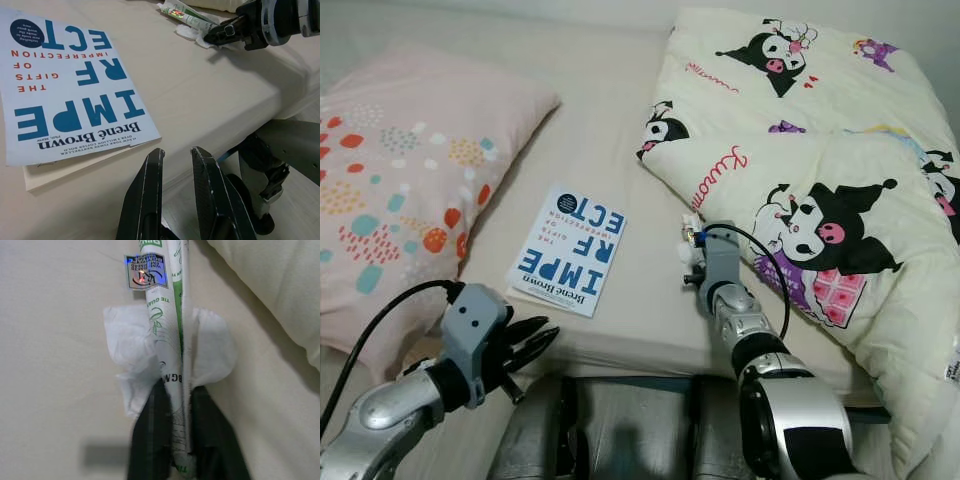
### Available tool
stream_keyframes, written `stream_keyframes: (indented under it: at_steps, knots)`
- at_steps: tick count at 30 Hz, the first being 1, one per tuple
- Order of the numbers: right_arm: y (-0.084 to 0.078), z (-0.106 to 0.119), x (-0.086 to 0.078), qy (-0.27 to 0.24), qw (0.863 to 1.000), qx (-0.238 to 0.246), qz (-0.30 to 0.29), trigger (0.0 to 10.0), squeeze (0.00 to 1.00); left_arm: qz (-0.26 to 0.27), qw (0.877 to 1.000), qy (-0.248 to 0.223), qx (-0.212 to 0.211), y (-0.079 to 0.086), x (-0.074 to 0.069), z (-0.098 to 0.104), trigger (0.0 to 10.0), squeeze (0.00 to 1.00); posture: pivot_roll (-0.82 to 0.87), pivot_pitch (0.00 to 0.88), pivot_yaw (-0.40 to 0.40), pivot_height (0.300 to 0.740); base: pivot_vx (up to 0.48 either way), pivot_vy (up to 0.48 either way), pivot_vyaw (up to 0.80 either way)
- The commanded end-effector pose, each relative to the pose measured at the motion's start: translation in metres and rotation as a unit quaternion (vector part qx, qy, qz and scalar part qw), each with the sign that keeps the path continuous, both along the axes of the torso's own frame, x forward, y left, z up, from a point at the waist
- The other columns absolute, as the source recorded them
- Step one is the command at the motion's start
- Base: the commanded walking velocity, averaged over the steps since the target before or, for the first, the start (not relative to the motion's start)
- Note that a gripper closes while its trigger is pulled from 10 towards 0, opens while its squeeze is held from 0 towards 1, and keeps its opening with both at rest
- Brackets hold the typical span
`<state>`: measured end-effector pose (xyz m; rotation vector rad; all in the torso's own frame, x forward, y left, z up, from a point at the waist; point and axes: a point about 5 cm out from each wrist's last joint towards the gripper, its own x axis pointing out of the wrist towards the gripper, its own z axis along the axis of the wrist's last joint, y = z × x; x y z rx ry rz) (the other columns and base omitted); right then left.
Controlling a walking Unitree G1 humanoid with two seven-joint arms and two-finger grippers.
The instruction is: Clean up the room
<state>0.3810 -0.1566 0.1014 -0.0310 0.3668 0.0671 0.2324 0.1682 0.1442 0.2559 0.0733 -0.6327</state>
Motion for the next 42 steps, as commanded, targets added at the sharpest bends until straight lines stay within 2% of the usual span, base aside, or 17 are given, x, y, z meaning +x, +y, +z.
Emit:
stream_keyframes:
  at_steps: [1, 5, 8, 10, 14, 15, 16, 17, 20, 23, 25, 26, 27, 29, 31, 37, 42]
  knots:
    - [-0.005, -0.011, -0.006, 0.02, 1.0, 0.002, -0.005, 0.0, 0.0, -0.003, 1.0, 0.017, 0.016, 0.003, -0.003, -0.006, 10.0, 0.0, 0.26, 0.334, -0.048, 0.6, 0.0, 0.0, 0.0]
    - [-0.005, -0.012, -0.006, 0.018, 1.0, 0.004, -0.002, 0.0, 0.0, -0.002, 1.0, 0.017, 0.021, 0.003, -0.001, -0.009, 10.0, 0.0, 0.24, 0.317, -0.058, 0.6, 0.0, 0.0, 0.0]
    - [0.002, -0.011, -0.006, 0.009, 1.0, 0.001, 0.023, 0.0, 0.0, 0.009, 0.999, 0.018, 0.025, 0.005, 0.0, -0.015, 10.0, 0.0, 0.21, 0.278, -0.065, 0.6, 0.0, 0.0, 0.0]
    - [0.009, -0.007, -0.005, -0.012, 0.999, 0.013, 0.038, 0.0, 0.0, 0.036, 0.999, 0.022, 0.016, 0.008, 0.002, -0.022, 10.0, 0.0, 0.17, 0.227, -0.067, 0.6, 0.0, 0.0, 0.0]
    - [0.014, -0.003, -0.004, -0.034, 0.998, 0.027, 0.044, 0.0, 0.0, 0.06, 0.998, 0.028, 0.003, 0.01, 0.004, -0.027, 10.0, 0.0, 0.16, 0.218, -0.067, 0.6, 0.0, 0.0, 0.0]
    - [0.02, 0.001, -0.004, -0.065, 0.996, 0.035, 0.056, 4.9, 0.0, 0.097, 0.994, 0.033, -0.02, 0.01, 0.007, -0.031, 10.0, 0.0, 0.12, 0.151, -0.06, 0.6, 0.0, 0.0, 0.0]
    - [0.02, 0.001, -0.004, -0.065, 0.996, 0.035, 0.056, 4.9, 0.0, 0.097, 0.994, 0.033, -0.02, 0.01, 0.007, -0.031, 10.0, 0.0, 0.12, 0.151, -0.06, 0.6, 0.0, 0.0, 0.0]
    - [0.027, 0.004, -0.007, -0.092, 0.992, 0.05, 0.068, 10.0, 0.0, 0.133, 0.989, 0.042, -0.041, 0.009, 0.011, -0.036, 10.0, 0.0, 0.09, 0.117, -0.061, 0.6, 0.0, 0.0, 0.0]
    - [0.039, 0.008, -0.026, -0.165, 0.981, 0.061, 0.086, 10.0, 0.0, 0.199, 0.976, 0.05, -0.07, 0.004, 0.024, -0.048, 10.0, 0.0, 0.05, 0.076, -0.053, 0.6, 0.0, 0.0, 0.0]
    - [0.04, 0.009, -0.035, -0.186, 0.977, 0.059, 0.084, 10.0, 0.0, 0.213, 0.973, 0.043, -0.071, 0.003, 0.028, -0.049, 10.0, 0.0, 0.04, 0.063, -0.05, 0.6, 0.0, 0.0, 0.0]
    - [0.042, 0.01, -0.049, -0.214, 0.972, 0.041, 0.091, 10.0, 0.0, 0.23, 0.969, 0.029, -0.089, -0.002, 0.035, -0.046, 10.0, 0.0, 0.03, 0.046, -0.043, 0.6, 0.0, 0.0, 0.0]
    - [0.042, 0.01, -0.049, -0.214, 0.972, 0.041, 0.091, 10.0, 0.0, 0.23, 0.969, 0.029, -0.089, -0.002, 0.035, -0.046, 10.0, 0.0, 0.03, 0.046, -0.043, 0.6, 0.0, 0.0, 0.0]
    - [0.041, 0.007, -0.056, -0.219, 0.972, 0.029, 0.084, 10.0, 0.0, 0.236, 0.965, 0.017, -0.11, -0.006, 0.039, -0.041, 10.0, 0.0, 0.02, 0.033, -0.036, 0.6, 0.0, 0.0, 0.0]
    - [0.041, 0.007, -0.056, -0.219, 0.972, 0.029, 0.084, 10.0, 0.0, 0.236, 0.965, 0.017, -0.11, -0.006, 0.039, -0.041, 10.0, 0.0, 0.02, 0.033, -0.036, 0.6, 0.0, 0.0, 0.0]
    - [0.035, -0.001, -0.066, -0.221, 0.973, 0.024, 0.063, 10.0, 0.0, 0.24, 0.961, 0.003, -0.136, -0.012, 0.047, -0.033, 10.0, 0.0, 0.01, 0.026, -0.035, 0.605, 0.0, 0.0, 0.0]
    - [0.027, -0.014, -0.07, -0.2, 0.979, 0.023, 0.039, 10.0, 0.0, 0.244, 0.962, -0.009, -0.121, -0.014, 0.055, -0.03, 10.0, 0.0, 0.02, 0.018, -0.034, 0.62, 0.0, 0.0, 0.0]
    - [0.021, -0.013, -0.071, -0.193, 0.98, 0.029, 0.022, 10.0, 0.0, 0.253, 0.962, -0.018, -0.106, -0.014, 0.058, -0.029, 10.0, 0.0, 0.02, 0.009, -0.032, 0.63, 0.0, 0.0, 0.0]
